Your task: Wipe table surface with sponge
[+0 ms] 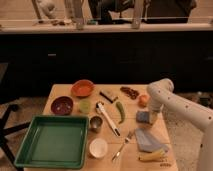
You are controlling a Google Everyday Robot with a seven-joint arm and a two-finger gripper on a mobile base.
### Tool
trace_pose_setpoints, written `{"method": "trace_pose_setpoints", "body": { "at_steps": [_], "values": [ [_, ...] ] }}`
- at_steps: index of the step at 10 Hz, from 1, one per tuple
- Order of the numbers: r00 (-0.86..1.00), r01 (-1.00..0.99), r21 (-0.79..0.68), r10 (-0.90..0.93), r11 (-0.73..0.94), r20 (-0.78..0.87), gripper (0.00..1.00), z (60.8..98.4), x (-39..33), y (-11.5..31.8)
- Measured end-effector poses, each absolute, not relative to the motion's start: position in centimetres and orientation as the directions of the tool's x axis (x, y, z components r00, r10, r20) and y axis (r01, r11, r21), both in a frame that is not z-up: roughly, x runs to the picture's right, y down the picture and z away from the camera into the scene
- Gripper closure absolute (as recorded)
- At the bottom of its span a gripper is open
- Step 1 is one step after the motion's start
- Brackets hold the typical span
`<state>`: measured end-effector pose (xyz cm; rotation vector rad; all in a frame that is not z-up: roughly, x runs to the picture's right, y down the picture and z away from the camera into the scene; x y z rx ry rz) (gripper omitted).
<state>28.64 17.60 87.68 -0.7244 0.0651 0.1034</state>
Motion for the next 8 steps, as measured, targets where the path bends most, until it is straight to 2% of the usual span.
{"method": "trace_pose_setpoints", "body": {
  "at_steps": [4,8],
  "values": [
    [0.996,-0.074,-0.669,0.089,0.740,-0.012,1.00,85.5,27.3,18.2],
    [0.996,-0.079,-0.670,0.032,0.738,-0.082,1.00,86.4,28.4,18.4]
  ]
}}
